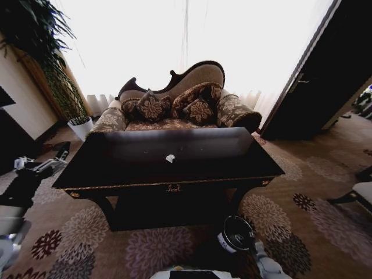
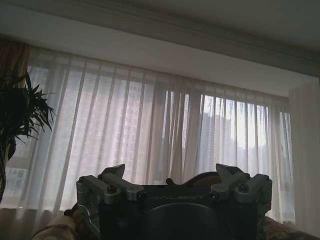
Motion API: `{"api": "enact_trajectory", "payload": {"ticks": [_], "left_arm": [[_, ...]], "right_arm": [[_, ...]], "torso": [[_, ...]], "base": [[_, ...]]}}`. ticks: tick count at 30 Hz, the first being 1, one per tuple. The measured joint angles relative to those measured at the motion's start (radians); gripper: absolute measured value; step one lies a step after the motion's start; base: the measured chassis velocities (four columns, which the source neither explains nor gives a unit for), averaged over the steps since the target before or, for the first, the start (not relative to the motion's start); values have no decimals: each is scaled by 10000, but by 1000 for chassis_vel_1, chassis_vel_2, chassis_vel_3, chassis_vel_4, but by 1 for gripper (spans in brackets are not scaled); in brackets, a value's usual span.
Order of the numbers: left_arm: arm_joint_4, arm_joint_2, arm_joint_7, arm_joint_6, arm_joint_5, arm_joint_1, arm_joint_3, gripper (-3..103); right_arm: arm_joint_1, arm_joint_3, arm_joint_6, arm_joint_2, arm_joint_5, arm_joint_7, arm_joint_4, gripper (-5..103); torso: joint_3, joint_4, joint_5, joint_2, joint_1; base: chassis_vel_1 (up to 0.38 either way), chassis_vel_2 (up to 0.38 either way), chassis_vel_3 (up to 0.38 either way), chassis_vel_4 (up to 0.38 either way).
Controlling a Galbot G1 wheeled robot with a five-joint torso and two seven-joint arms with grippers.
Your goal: Move to the front of the table and place the trash on the table into the trash bin.
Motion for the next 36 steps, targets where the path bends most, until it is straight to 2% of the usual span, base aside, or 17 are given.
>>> {"api": "enact_trajectory", "payload": {"ticks": [2,3,4,8,14,18,21,24,27,29,36], "left_arm": [[3,0,1,-7,-34,-10,-12,100],[3,0,1,-7,-34,-10,-12,100],[7,0,3,-14,-45,-15,-15,100],[29,-13,12,-22,-55,-80,11,100],[95,-88,32,-22,-35,-232,208,100],[201,-61,33,-23,-39,-369,277,100],[308,-63,30,-23,-24,-550,478,100],[333,-97,30,-23,19,-622,585,100],[363,-141,30,-23,79,-755,788,100],[373,-140,30,-23,81,-772,799,100],[485,45,8,-23,40,-849,792,100]], "right_arm": [[-306,87,1,-52,7,0,438,93],[-306,87,1,-52,7,0,438,93],[-523,138,4,-95,15,0,772,97],[-1110,283,101,-255,-96,3,1623,100],[-2020,726,693,-815,-735,-112,2760,100],[-2586,926,778,-1071,-587,-138,3475,100],[-3381,1208,758,-1189,-196,-112,4714,100],[-3812,1359,653,-1174,-13,-14,5435,100],[-4806,1887,519,-865,91,182,6966,100],[-4943,1976,541,-799,90,186,7178,100],[-6338,3067,544,-223,757,235,9733,100]], "torso": [[0,0,0,0,0],[0,0,0,0,0],[0,0,0,0,0],[-1,-1,1,0,-1],[0,0,0,0,0],[-1,-1,0,2,-1],[-1,-1,0,2,-1],[-1,0,0,2,-1],[-1,-1,2,2,-1],[-1,-1,0,2,-1],[-1,-1,-3,2,-1]], "base": [[0,0,0,0],[0,0,0,0],[0,0,0,0],[0,0,0,0],[0,0,0,0],[0,0,0,0],[0,0,0,0],[0,0,0,0],[0,0,0,0],[0,0,0,0],[0,0,0,0]]}}
